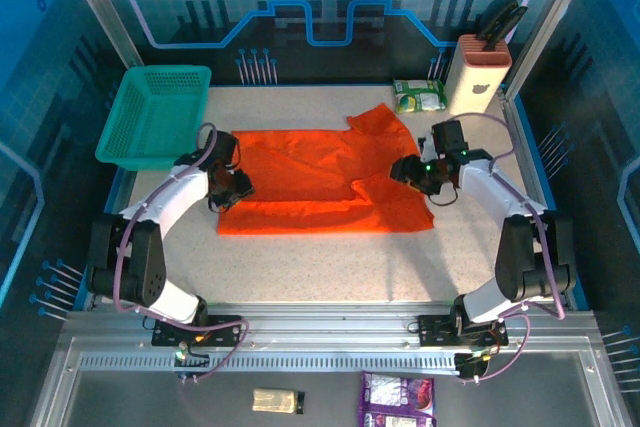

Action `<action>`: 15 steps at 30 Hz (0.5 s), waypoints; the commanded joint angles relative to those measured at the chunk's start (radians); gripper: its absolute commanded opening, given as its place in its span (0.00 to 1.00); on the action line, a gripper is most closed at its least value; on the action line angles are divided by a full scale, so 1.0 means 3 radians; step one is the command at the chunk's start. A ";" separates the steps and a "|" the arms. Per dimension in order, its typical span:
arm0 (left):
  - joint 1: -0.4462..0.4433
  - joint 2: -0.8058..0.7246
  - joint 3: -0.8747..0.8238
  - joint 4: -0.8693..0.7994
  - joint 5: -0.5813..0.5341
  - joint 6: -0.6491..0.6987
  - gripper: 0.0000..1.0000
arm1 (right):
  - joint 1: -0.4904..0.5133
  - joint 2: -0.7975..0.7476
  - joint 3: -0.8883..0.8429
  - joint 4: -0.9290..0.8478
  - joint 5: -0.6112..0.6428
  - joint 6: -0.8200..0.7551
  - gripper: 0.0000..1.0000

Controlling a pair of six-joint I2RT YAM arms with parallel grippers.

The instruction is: Fold the inside-out t-shirt

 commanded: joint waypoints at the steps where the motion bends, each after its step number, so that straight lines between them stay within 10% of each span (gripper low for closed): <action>1: -0.0015 0.0158 -0.0171 0.0167 0.0232 -0.0117 0.29 | -0.0135 0.0020 -0.0303 0.0043 -0.0243 -0.0030 0.68; 7: 0.0105 0.0301 -0.0405 0.0116 0.0193 -0.0164 0.27 | -0.0503 0.0054 -0.0884 0.0409 -0.0364 0.0057 0.88; 15: 0.0219 0.0177 -0.0792 0.0154 0.0210 -0.0185 0.27 | -0.0776 -0.0070 -0.1130 0.0220 -0.0169 0.0304 0.91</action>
